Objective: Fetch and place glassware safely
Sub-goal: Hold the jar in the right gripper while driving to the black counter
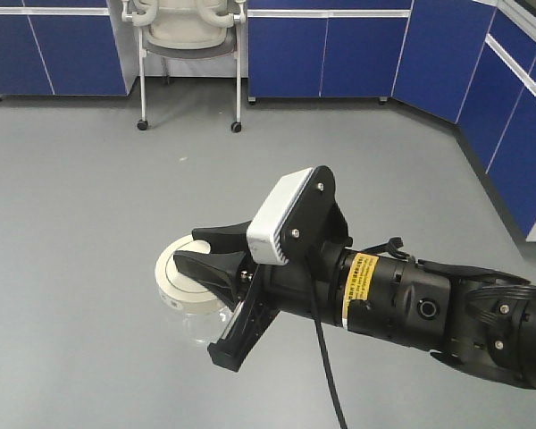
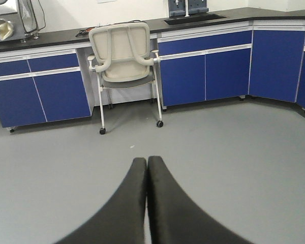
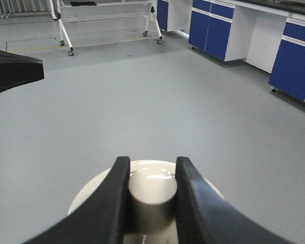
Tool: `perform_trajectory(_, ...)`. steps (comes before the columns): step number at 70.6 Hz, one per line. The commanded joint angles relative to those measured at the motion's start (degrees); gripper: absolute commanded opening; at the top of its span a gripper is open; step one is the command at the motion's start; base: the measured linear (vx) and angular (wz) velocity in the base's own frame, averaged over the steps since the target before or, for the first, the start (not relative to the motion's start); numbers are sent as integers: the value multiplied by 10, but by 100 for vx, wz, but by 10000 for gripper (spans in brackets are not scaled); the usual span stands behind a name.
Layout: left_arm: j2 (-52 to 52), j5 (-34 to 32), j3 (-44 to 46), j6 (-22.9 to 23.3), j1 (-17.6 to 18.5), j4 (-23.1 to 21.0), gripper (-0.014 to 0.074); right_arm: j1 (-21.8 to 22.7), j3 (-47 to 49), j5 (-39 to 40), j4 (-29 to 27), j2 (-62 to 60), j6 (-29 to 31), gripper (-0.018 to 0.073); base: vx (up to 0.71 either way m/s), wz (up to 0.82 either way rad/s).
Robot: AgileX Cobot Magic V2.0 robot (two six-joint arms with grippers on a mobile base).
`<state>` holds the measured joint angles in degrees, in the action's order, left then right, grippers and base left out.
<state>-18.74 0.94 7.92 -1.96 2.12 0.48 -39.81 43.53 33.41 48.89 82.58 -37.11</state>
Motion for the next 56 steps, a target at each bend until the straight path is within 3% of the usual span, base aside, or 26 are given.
perform_trajectory(1, -4, -45, 15, 1, -1, -5, -7, 1, 18, 47, -19, -23, 2, -3, 58, -1)
perform_trajectory(56, -4, -45, 15, 1, -1, -5, -7, 1, 18, 46, -19, -23, 2, -3, 57, -1)
